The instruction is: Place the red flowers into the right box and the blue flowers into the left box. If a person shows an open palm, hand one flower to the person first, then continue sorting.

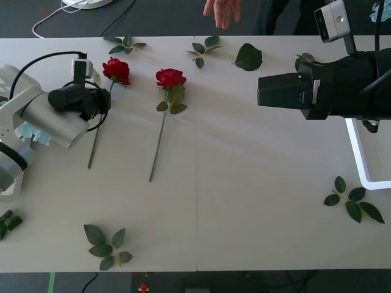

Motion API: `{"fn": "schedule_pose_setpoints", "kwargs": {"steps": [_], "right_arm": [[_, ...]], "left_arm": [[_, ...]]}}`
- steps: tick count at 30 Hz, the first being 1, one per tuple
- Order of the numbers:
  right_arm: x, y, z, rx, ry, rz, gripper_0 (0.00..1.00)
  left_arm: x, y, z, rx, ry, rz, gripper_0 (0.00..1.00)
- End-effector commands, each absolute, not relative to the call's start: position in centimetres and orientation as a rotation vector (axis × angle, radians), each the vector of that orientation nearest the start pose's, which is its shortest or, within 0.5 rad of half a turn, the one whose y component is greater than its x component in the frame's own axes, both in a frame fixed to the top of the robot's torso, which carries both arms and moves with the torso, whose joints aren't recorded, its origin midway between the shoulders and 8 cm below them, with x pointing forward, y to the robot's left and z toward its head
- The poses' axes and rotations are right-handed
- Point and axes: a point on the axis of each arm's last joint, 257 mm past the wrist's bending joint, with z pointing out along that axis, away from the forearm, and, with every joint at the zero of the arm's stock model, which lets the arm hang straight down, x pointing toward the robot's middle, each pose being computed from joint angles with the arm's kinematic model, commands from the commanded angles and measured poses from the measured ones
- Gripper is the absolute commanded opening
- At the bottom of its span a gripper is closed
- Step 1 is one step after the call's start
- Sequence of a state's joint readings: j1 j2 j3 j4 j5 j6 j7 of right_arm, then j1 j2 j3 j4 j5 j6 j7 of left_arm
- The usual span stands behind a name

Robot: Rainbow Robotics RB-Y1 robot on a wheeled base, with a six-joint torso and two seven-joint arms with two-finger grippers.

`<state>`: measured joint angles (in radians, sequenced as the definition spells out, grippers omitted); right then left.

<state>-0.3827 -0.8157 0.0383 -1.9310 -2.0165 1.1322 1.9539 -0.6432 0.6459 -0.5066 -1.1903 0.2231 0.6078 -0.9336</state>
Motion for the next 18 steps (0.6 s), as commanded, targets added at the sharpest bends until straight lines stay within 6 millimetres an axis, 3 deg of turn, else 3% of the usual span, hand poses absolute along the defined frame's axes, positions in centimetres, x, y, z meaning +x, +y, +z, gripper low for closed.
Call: {"fn": "schedule_pose_setpoints", "kwargs": {"steps": [1, 7, 18], "right_arm": [[36.9, -7.0, -0.3, -0.914, 1.694, 1.317, 1.00], [36.9, -7.0, -0.3, -0.914, 1.694, 1.317, 1.00], [36.9, -7.0, -0.3, -0.914, 1.694, 1.317, 1.00]], "left_arm": [[65.5, 28.9, -23.8, 0.053, 2.070, 0.071, 1.00], [64.5, 27.7, -26.2, 0.042, 2.123, 0.021, 1.00], [63.3, 26.1, -28.3, 0.000, 2.185, -0.069, 1.00]]}}
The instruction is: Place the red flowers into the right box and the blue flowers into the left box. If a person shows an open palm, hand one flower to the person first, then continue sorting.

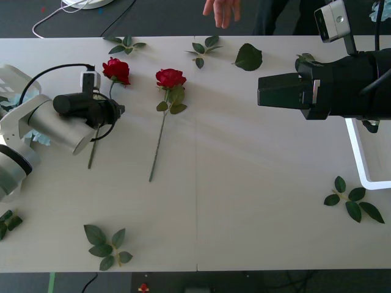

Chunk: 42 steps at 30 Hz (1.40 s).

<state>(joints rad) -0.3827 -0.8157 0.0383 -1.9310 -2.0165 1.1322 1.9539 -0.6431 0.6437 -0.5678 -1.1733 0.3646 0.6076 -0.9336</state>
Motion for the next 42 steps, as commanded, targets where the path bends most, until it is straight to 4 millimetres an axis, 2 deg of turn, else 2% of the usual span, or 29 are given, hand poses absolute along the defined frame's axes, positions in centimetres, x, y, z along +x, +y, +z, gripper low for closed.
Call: {"fn": "schedule_pose_setpoints", "kwargs": {"steps": [1, 13, 21, 33, 34, 35, 36, 37, 38, 42], "right_arm": [[36.9, -7.0, -0.3, -0.914, 1.694, 1.317, 1.00], [36.9, -7.0, -0.3, -0.914, 1.694, 1.317, 1.00], [36.9, -7.0, -0.3, -0.914, 1.694, 1.317, 1.00], [36.9, -7.0, -0.3, -0.914, 1.694, 1.317, 1.00], [36.9, -7.0, -0.3, -0.914, 1.694, 1.317, 1.00], [36.9, -7.0, -0.3, -0.914, 1.694, 1.317, 1.00], [36.9, -7.0, -0.3, -0.914, 1.694, 1.317, 1.00], [36.9, -7.0, -0.3, -0.914, 1.694, 1.317, 1.00], [36.9, -7.0, -0.3, -0.914, 1.694, 1.317, 1.00], [36.9, -7.0, -0.3, -0.914, 1.694, 1.317, 1.00]], "left_arm": [[63.3, 26.1, -28.3, 0.001, 2.186, -0.069, 1.00], [63.2, 27.1, -29.3, -0.038, 2.202, -0.066, 1.00], [63.6, 26.5, -30.9, -0.057, 2.172, -0.113, 1.00], [63.6, 27.0, -31.1, -0.018, 2.169, -0.067, 1.00], [63.7, 27.0, -31.0, -0.007, 2.165, -0.058, 0.95], [63.6, 27.1, -31.1, -0.002, 2.165, -0.052, 0.86], [63.7, 27.1, -30.9, 0.009, 2.160, -0.041, 0.59], [63.6, 27.3, -31.1, 0.013, 2.166, -0.030, 0.18], [63.6, 27.4, -31.1, 0.012, 2.170, -0.024, 0.00], [63.6, 27.7, -31.2, 0.022, 2.173, -0.005, 0.00]]}}
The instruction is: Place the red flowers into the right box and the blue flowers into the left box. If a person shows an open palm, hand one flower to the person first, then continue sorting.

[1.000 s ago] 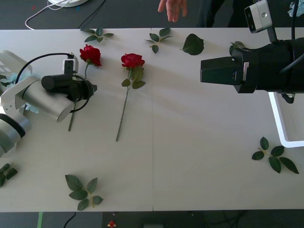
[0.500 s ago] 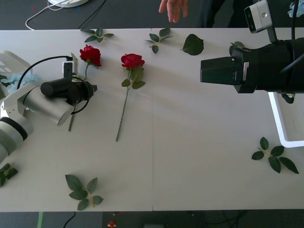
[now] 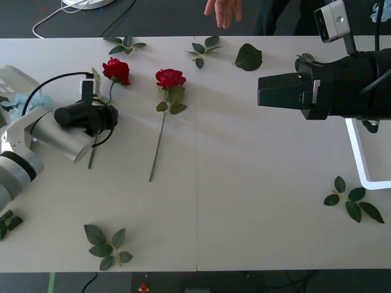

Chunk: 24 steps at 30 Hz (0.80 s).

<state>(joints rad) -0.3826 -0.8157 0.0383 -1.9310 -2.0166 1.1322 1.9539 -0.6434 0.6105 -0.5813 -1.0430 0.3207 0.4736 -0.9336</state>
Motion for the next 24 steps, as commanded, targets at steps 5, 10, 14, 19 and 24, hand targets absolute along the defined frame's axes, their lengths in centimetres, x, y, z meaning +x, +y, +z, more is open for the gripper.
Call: {"fn": "schedule_pose_setpoints", "kwargs": {"steps": [5, 10, 14, 19, 24], "right_arm": [[36.9, -7.0, -0.3, -0.914, 1.694, 1.317, 1.00], [36.9, -7.0, -0.3, -0.914, 1.694, 1.317, 1.00], [36.9, -7.0, -0.3, -0.914, 1.694, 1.317, 1.00], [36.9, -7.0, -0.3, -0.914, 1.694, 1.317, 1.00], [36.9, -7.0, -0.3, -0.914, 1.694, 1.317, 1.00]], "left_arm": [[63.7, 27.7, -31.0, 0.022, 2.170, -0.007, 0.00], [63.7, 27.4, -30.8, 0.025, 2.166, -0.012, 0.00], [63.7, 27.4, -30.8, 0.028, 2.165, -0.009, 0.00], [63.8, 27.5, -30.7, 0.036, 2.162, -0.002, 0.00], [64.4, 26.3, -28.4, 0.047, 2.118, -0.039, 0.00]]}}
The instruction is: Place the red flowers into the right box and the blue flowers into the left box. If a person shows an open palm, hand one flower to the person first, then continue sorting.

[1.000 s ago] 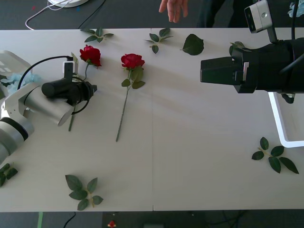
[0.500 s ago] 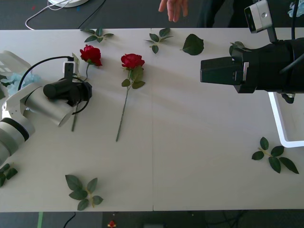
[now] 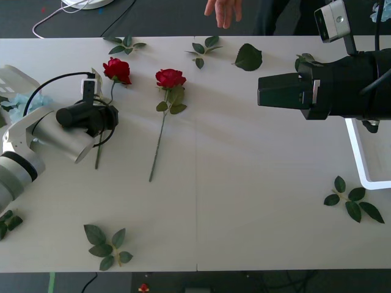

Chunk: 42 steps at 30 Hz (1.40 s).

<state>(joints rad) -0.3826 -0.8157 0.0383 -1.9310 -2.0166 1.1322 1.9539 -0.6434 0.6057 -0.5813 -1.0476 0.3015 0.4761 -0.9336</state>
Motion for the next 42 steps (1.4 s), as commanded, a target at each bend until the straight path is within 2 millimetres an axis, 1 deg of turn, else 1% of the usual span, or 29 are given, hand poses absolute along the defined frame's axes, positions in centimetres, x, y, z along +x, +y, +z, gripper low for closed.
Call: {"fn": "schedule_pose_setpoints", "kwargs": {"steps": [1, 2, 3, 5, 6, 8, 12, 14, 15, 17, 18, 21, 22, 23, 24, 25, 27, 28, 30, 31, 33, 34, 37, 38, 42], "right_arm": [[36.9, -7.0, -0.3, -0.914, 1.694, 1.317, 1.00], [36.9, -7.0, -0.3, -0.914, 1.694, 1.317, 1.00], [36.9, -7.0, -0.3, -0.914, 1.694, 1.317, 1.00], [36.9, -7.0, -0.3, -0.914, 1.694, 1.317, 1.00], [36.9, -7.0, -0.3, -0.914, 1.694, 1.317, 1.00], [36.9, -7.0, -0.3, -0.914, 1.694, 1.317, 1.00], [36.9, -7.0, -0.3, -0.914, 1.694, 1.317, 1.00], [36.9, -7.0, -0.3, -0.914, 1.694, 1.317, 1.00], [36.9, -7.0, -0.3, -0.914, 1.694, 1.317, 1.00], [36.9, -7.0, -0.3, -0.914, 1.694, 1.317, 1.00], [36.9, -7.0, -0.3, -0.914, 1.694, 1.317, 1.00], [36.9, -7.0, -0.3, -0.914, 1.694, 1.317, 1.00], [36.9, -7.0, -0.3, -0.914, 1.694, 1.317, 1.00], [36.9, -7.0, -0.3, -0.914, 1.694, 1.317, 1.00], [36.9, -7.0, -0.3, -0.914, 1.694, 1.317, 1.00], [36.9, -7.0, -0.3, -0.914, 1.694, 1.317, 1.00], [36.9, -7.0, -0.3, -0.914, 1.694, 1.317, 1.00], [36.9, -7.0, -0.3, -0.914, 1.694, 1.317, 1.00], [36.9, -7.0, -0.3, -0.914, 1.694, 1.317, 1.00], [36.9, -7.0, -0.3, -0.914, 1.694, 1.317, 1.00], [36.9, -7.0, -0.3, -0.914, 1.694, 1.317, 1.00], [36.9, -7.0, -0.3, -0.914, 1.694, 1.317, 1.00], [36.9, -7.0, -0.3, -0.914, 1.694, 1.317, 1.00], [36.9, -7.0, -0.3, -0.914, 1.694, 1.317, 1.00], [36.9, -7.0, -0.3, -0.914, 1.694, 1.317, 1.00]], "left_arm": [[64.6, 26.0, -27.7, 0.041, 2.109, -0.053, 0.00], [64.8, 25.6, -26.7, 0.035, 2.096, -0.069, 0.00], [64.9, 25.4, -26.2, 0.030, 2.092, -0.073, 0.00], [65.2, 24.9, -24.3, 0.009, 2.074, -0.091, 0.00], [65.3, 24.9, -23.8, 0.003, 2.071, -0.094, 0.00], [65.5, 24.5, -21.9, -0.010, 2.048, -0.111, 0.00], [65.7, 24.2, -19.8, -0.033, 2.029, -0.129, 0.00], [65.8, 24.1, -18.0, -0.050, 2.012, -0.140, 0.00], [65.8, 24.1, -17.6, -0.054, 2.009, -0.142, 0.00], [65.9, 24.0, -15.3, -0.073, 1.981, -0.161, 0.00], [65.9, 23.9, -14.5, -0.080, 1.970, -0.170, 0.00], [65.7, 23.0, -10.1, -0.104, 1.908, -0.235, 0.00], [65.7, 22.7, -9.4, -0.106, 1.895, -0.253, 0.00], [65.5, 21.9, -7.8, -0.109, 1.870, -0.300, 0.00], [65.3, 21.2, -6.7, -0.112, 1.853, -0.340, 0.00], [65.1, 20.9, -6.1, -0.112, 1.843, -0.359, 0.00], [64.6, 18.7, -3.6, -0.106, 1.790, -0.463, 0.00], [64.5, 18.4, -2.9, -0.106, 1.775, -0.485, 0.00], [63.9, 16.5, -0.7, -0.098, 1.721, -0.575, 0.00], [63.7, 16.1, -0.2, -0.098, 1.709, -0.597, 0.00], [63.0, 14.8, 1.9, -0.103, 1.667, -0.682, 0.00], [62.7, 14.4, 2.4, -0.101, 1.657, -0.701, 0.00], [61.2, 12.5, 5.1, -0.087, 1.609, -0.794, 0.00], [60.9, 12.1, 5.5, -0.085, 1.602, -0.810, 0.00], [58.6, 9.5, 8.3, -0.055, 1.551, -0.931, 0.00]]}}
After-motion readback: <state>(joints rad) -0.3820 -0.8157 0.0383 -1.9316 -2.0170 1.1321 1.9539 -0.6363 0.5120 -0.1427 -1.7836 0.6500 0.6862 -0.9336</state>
